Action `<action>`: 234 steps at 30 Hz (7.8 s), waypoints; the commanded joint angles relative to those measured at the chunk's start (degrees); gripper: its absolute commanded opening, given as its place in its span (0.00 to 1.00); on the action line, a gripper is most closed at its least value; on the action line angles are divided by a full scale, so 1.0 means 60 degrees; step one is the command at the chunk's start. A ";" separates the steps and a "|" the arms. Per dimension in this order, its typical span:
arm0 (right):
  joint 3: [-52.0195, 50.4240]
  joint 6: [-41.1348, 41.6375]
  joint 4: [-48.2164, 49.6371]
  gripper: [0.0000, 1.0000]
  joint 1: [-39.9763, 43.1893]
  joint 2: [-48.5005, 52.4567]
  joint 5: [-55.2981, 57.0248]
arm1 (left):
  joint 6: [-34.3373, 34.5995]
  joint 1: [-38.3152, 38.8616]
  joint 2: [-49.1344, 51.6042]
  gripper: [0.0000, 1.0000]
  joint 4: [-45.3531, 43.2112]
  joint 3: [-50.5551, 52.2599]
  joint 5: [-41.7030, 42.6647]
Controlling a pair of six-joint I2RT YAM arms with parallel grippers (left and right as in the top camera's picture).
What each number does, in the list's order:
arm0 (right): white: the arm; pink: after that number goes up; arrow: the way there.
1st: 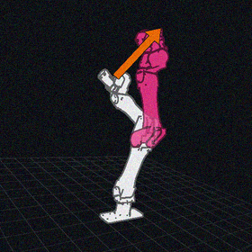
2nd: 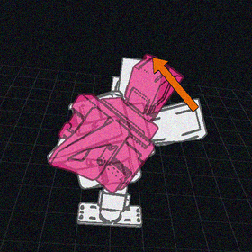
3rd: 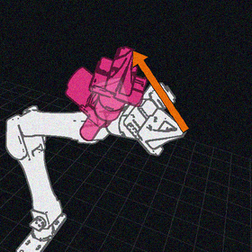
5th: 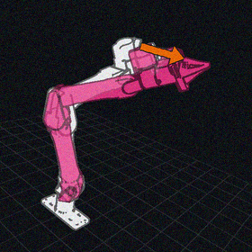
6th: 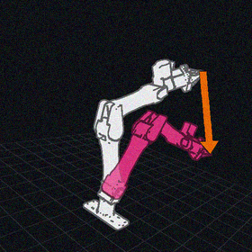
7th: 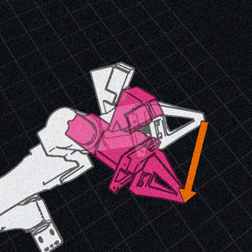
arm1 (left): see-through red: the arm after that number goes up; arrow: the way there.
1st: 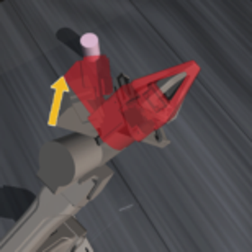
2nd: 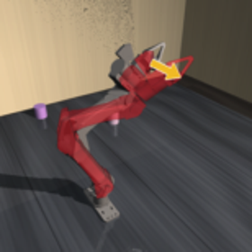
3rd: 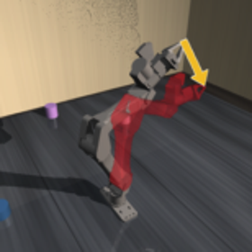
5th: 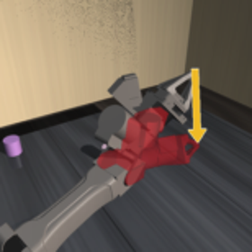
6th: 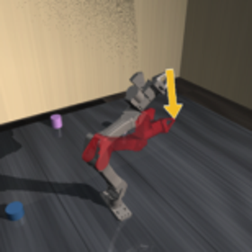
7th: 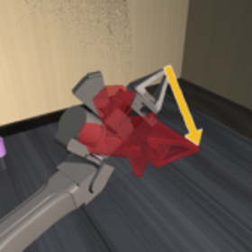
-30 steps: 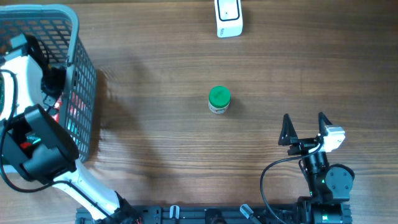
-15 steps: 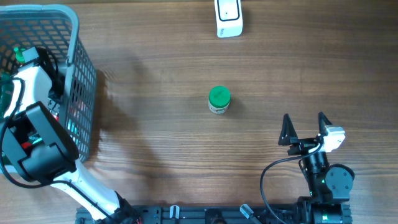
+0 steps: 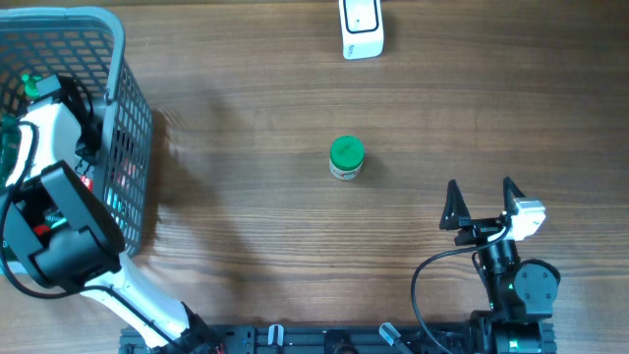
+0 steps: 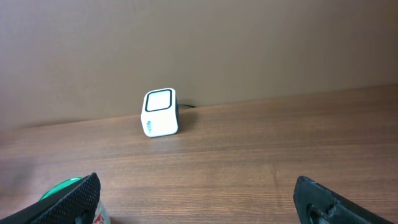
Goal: Scan the item barcode
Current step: 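Return the left gripper to the basket and grasp the Kleenex pack, then carry the Kleenex pack out and place it left of the jar, then reach the left gripper into the basket and grasp the red sauce bottle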
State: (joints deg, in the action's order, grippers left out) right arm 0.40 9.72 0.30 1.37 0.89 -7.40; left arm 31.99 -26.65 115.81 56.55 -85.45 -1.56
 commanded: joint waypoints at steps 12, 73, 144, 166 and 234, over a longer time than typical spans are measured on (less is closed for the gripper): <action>-0.0018 -0.0098 0.0044 1.00 -0.0036 -0.0076 0.0062 | 0.0044 -0.0015 -0.4787 0.62 0.0721 -0.1577 0.0117; -0.0018 -0.0098 0.0044 1.00 -0.0036 -0.0076 0.0058 | -0.2801 0.1115 0.1628 0.56 -0.1326 -0.1555 0.1151; -0.0018 -0.0102 0.0044 1.00 -0.0036 -0.0076 0.0062 | 0.0579 0.9326 0.0729 0.45 -0.1330 -0.0732 0.0062; -0.0018 -0.0098 0.0044 1.00 -0.0036 -0.0076 0.0062 | -0.0051 0.8018 -0.3483 1.00 0.0007 -0.2521 -0.1796; -0.0018 -0.0098 0.0044 1.00 -0.0036 -0.0076 0.0062 | -0.7184 -0.0729 0.0514 0.44 -0.4382 -0.2135 0.1428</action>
State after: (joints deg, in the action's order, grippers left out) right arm 0.40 9.69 0.30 1.37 0.89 -7.40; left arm -12.58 -31.05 119.11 29.30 -98.26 5.91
